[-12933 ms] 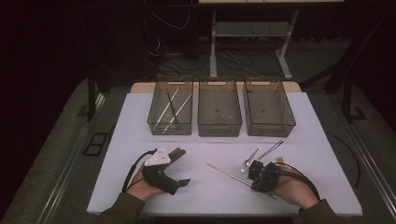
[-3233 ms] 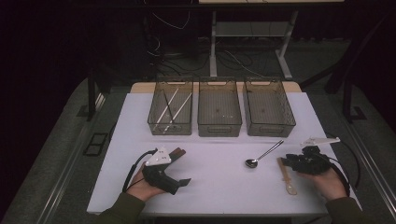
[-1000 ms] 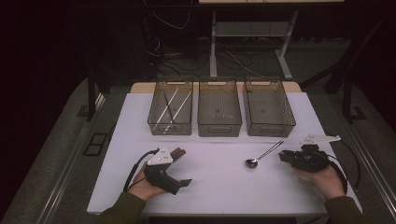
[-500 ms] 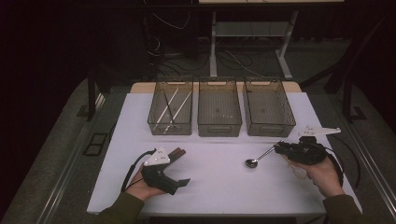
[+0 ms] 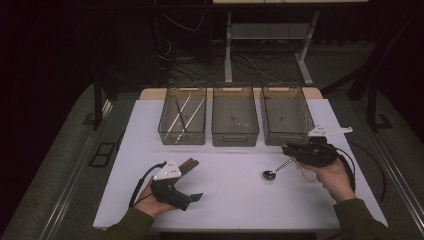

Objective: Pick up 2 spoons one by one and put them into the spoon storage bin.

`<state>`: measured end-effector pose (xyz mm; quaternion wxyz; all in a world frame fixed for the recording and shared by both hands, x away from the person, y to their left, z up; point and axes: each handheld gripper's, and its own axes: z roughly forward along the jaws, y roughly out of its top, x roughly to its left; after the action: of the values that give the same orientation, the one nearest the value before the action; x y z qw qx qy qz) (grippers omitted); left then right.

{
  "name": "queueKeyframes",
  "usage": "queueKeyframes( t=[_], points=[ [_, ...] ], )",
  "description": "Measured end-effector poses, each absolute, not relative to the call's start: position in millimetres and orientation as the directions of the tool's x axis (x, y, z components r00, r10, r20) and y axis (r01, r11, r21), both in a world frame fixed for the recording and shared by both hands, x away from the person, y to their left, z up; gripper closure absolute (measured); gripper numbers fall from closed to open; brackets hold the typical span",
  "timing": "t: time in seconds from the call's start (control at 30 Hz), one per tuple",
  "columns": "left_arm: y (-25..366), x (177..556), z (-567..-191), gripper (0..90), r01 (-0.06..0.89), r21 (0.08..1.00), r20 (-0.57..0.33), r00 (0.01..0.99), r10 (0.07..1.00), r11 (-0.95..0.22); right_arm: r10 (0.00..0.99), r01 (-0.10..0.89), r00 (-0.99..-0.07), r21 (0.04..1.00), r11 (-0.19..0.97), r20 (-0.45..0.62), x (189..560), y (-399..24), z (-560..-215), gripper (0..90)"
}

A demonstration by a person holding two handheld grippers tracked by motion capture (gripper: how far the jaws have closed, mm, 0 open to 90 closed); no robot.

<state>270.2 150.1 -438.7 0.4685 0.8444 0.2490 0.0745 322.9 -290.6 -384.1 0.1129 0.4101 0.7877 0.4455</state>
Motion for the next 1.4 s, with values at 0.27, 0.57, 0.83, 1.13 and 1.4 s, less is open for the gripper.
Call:
queueKeyframes(
  t=[0.27,0.57,0.83,1.13,1.4],
  points=[
    [148,271,-440,0.1,0.352,0.828,-0.112,0.867,0.486,-0.438,0.734,0.536,-0.650,0.803,0.260,0.196,333,-276,-382,73.5],
    [147,270,-440,0.3,0.355,0.829,-0.113,0.863,0.493,-0.431,0.724,0.526,-0.657,0.815,0.242,0.209,345,-261,-378,73.5],
    [148,271,-440,0.4,0.361,0.830,-0.120,0.860,0.495,-0.426,0.718,0.509,-0.663,0.830,0.228,0.210,357,-252,-369,73.5],
    [149,271,-439,0.7,0.367,0.833,-0.128,0.856,0.502,-0.414,0.727,0.499,-0.658,0.837,0.223,0.198,379,-234,-356,73.5],
    [149,272,-439,1.1,0.362,0.832,-0.120,0.858,0.500,-0.421,0.740,0.490,-0.644,0.848,0.204,0.194,402,-216,-347,73.5]
  ],
)
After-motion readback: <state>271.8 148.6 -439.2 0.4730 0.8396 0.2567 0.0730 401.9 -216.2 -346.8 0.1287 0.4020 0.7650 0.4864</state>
